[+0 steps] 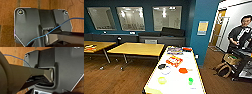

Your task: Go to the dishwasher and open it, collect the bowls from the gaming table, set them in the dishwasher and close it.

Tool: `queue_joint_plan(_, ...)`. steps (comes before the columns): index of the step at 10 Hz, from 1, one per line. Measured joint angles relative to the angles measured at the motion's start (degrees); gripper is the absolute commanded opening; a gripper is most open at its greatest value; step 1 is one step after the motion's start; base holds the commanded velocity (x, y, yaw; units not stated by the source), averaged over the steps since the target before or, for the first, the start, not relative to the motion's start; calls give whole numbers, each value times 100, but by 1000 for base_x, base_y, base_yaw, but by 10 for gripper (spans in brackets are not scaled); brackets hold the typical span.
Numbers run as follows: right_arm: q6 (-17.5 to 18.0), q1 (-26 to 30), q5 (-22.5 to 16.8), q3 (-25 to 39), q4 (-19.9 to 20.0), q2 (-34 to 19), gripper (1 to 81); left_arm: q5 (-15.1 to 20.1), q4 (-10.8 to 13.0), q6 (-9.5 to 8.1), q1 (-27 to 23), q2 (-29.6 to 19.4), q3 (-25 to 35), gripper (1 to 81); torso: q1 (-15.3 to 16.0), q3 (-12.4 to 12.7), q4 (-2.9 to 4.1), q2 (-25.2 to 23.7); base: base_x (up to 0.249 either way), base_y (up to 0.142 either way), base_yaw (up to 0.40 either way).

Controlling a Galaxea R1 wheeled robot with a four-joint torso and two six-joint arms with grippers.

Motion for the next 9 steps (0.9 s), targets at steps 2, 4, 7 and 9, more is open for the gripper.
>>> queue_joint_plan(2, -20, 48, 18, 0, 0, -15, 811, 27, 0, 0, 77, 0, 0, 811, 0, 0, 0, 0, 0, 0, 0)
queue_joint_plan(4, -20, 33, 13, 0, 0, -11, 811, 30, 0, 2, 90, 0, 0, 811, 0, 0, 0, 0, 0, 0, 0)
queue_joint_plan(7, -20, 35, 11, 0, 0, -12, 811, 22, 0, 2, 72, 2, 0, 811, 0, 0, 0, 0, 24, 0, 0)
queue_joint_plan(9, -20, -11, -4, 0, 0, -12, 811, 27, 0, 2, 121, 2, 1, 811, -9, 2, 0, -5, 106, 0, 0)
